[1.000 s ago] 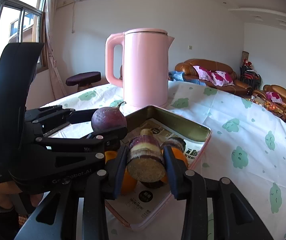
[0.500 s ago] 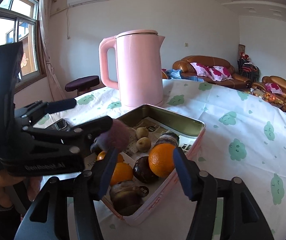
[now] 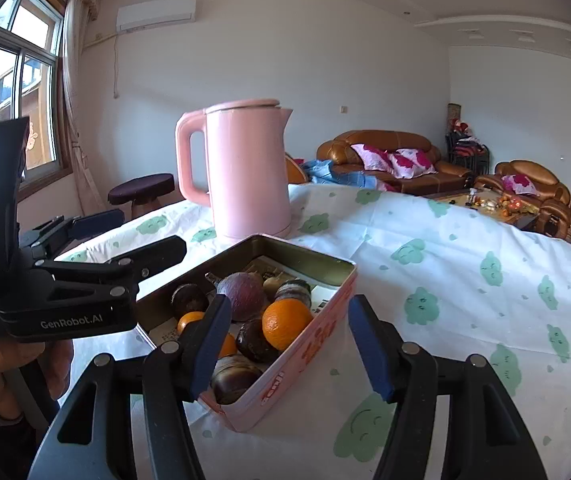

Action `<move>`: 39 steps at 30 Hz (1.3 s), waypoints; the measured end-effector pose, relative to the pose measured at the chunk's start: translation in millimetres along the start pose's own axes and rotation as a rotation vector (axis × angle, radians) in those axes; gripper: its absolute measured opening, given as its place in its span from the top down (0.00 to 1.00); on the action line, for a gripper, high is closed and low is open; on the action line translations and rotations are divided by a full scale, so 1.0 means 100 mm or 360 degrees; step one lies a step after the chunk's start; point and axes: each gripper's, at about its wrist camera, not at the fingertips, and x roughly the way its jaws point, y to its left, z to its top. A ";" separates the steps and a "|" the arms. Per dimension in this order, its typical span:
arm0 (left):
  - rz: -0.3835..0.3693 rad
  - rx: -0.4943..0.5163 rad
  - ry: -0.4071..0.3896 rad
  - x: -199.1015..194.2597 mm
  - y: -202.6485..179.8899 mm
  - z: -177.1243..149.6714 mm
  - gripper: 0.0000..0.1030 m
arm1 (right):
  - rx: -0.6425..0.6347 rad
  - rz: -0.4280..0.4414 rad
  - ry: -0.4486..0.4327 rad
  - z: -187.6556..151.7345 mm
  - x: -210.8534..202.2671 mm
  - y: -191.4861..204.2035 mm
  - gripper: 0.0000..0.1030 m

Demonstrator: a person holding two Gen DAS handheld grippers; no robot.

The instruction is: Organize fruits

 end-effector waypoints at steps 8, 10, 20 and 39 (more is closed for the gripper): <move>-0.0012 0.0015 -0.0031 -0.10 -0.06 0.01 0.03 | -0.0036 -0.0052 -0.0040 0.00 -0.12 0.02 0.38; -0.0010 0.0019 -0.0038 -0.11 -0.07 0.02 0.03 | -0.0031 -0.0052 -0.0043 0.00 -0.12 0.02 0.38; -0.0015 0.0021 -0.0036 -0.12 -0.08 0.03 0.02 | 0.0006 -0.0083 -0.0068 0.01 -0.17 -0.04 0.37; -0.0015 0.0036 -0.0030 -0.11 -0.11 0.04 0.00 | 0.0039 -0.0111 -0.0096 0.00 -0.20 -0.08 0.30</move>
